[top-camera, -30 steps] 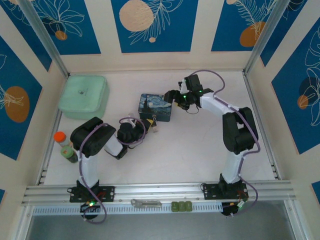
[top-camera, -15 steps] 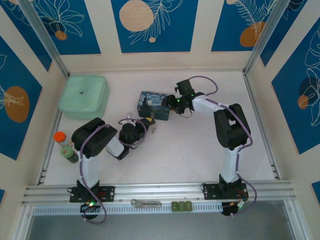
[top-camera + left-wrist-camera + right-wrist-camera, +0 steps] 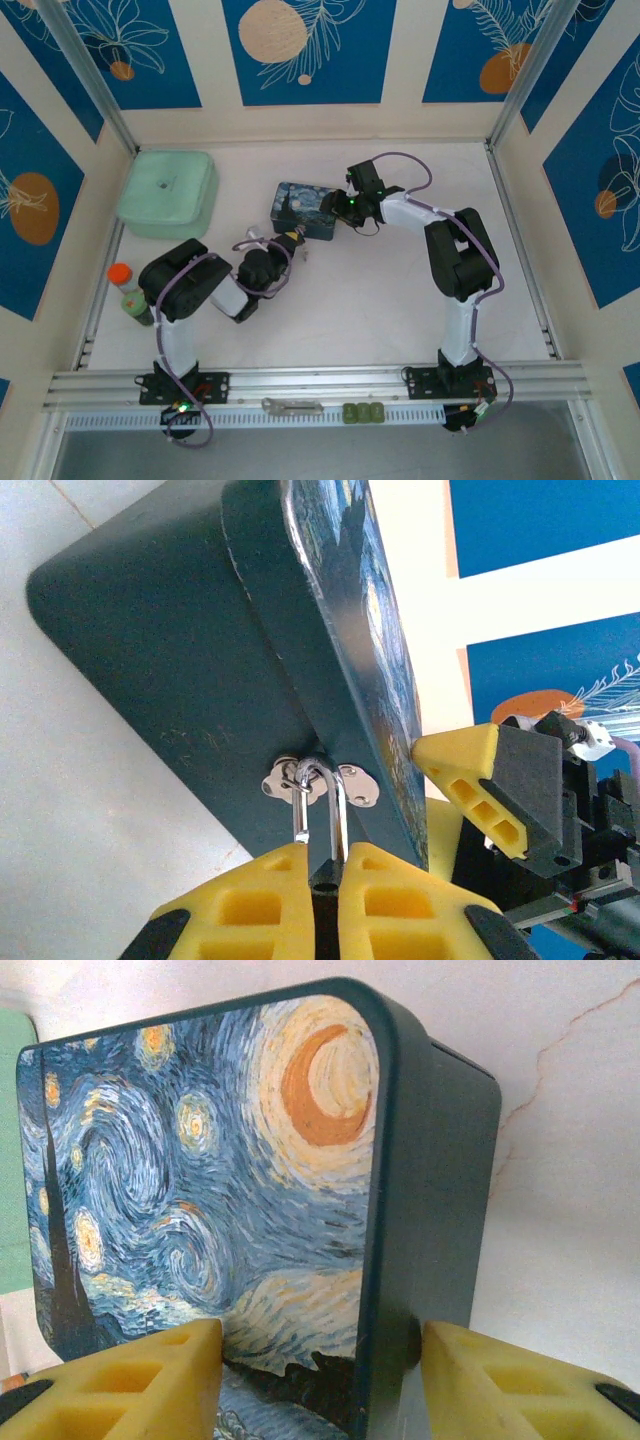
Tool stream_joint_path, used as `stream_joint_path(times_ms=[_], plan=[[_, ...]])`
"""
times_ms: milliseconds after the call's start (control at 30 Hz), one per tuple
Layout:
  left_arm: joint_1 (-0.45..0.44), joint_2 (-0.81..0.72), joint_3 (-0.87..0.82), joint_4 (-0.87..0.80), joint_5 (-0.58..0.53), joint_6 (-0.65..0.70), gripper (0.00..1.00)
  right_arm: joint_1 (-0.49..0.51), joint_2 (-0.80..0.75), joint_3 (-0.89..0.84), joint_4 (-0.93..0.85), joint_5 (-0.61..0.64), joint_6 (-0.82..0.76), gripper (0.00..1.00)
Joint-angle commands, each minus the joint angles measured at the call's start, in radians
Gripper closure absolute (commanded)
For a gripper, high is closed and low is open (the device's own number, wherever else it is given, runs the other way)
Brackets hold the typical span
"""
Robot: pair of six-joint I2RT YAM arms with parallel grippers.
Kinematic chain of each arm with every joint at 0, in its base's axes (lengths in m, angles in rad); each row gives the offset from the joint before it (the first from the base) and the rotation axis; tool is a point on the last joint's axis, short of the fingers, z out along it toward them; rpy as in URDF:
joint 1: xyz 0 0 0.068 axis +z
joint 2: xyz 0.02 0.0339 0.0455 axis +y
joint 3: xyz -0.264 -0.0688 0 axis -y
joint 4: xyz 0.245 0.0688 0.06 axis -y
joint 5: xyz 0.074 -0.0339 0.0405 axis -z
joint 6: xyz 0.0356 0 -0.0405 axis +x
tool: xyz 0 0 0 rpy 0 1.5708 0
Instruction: Unlock a padlock with a key
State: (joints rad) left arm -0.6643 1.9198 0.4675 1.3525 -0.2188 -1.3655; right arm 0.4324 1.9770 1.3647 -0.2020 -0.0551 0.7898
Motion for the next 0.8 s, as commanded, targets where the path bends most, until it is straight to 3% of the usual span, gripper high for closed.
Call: stream_joint_path(times_ms=[0, 233, 567, 767], plan=[[-0.006, -0.022, -0.001, 0.056, -0.062, 0.029, 1.00, 0.002, 0.002, -0.012, -0.050, 0.043, 0.003, 0.48], [0.007, -0.018, -0.055, 0.056, -0.089, 0.002, 1.00, 0.003, 0.014, 0.005, -0.061, 0.053, 0.003, 0.48], [0.054, -0.048, -0.119, 0.056, -0.018, 0.009, 1.00, 0.005, 0.019, 0.043, -0.080, 0.063, -0.016, 0.48], [0.040, -0.021, 0.002, 0.056, -0.033, 0.045, 1.00, 0.019, 0.020, 0.045, -0.083, 0.064, -0.019, 0.49]])
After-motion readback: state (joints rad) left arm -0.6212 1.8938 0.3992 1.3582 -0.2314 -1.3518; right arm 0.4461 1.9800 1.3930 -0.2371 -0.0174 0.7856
